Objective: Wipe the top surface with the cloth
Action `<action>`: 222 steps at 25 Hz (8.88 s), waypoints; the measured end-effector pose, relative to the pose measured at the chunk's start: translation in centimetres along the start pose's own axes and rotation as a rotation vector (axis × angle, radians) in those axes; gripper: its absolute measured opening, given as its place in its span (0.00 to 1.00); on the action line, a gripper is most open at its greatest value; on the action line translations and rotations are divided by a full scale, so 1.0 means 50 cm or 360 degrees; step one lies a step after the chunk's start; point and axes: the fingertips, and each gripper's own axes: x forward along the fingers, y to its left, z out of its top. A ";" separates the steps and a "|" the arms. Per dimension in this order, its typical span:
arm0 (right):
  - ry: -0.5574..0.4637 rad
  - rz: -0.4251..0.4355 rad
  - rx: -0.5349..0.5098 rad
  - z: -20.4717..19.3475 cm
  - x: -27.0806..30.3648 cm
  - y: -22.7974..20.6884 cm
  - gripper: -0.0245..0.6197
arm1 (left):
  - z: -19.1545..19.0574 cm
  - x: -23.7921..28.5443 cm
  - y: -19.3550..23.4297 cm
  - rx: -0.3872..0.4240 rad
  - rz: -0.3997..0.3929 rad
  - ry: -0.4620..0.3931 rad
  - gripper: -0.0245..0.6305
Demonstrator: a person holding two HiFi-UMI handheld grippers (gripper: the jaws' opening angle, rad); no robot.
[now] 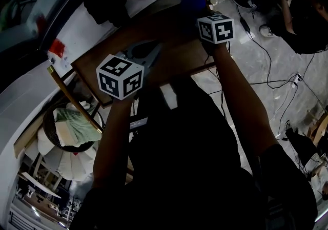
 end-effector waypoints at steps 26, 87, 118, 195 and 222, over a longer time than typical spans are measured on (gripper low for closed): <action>-0.0035 0.0407 -0.0212 -0.033 0.087 0.570 0.13 | -0.141 -0.494 0.139 -0.0137 0.0423 -0.0310 0.05; 0.0339 0.0301 -0.0330 -0.195 0.172 0.531 0.13 | -0.236 -0.362 0.154 -0.0227 0.0298 -0.0098 0.05; 0.0208 -0.0108 -0.0196 -0.105 -0.061 0.015 0.13 | -0.108 -0.097 -0.007 -0.0077 0.0179 -0.0052 0.05; 0.0368 0.0286 -0.0392 -0.268 0.092 0.448 0.13 | -0.219 -0.255 0.056 -0.0144 0.0177 -0.0103 0.05; 0.0376 -0.0335 -0.0245 -0.188 -0.126 -0.004 0.13 | -0.103 -0.045 -0.065 -0.0035 0.0017 -0.0112 0.05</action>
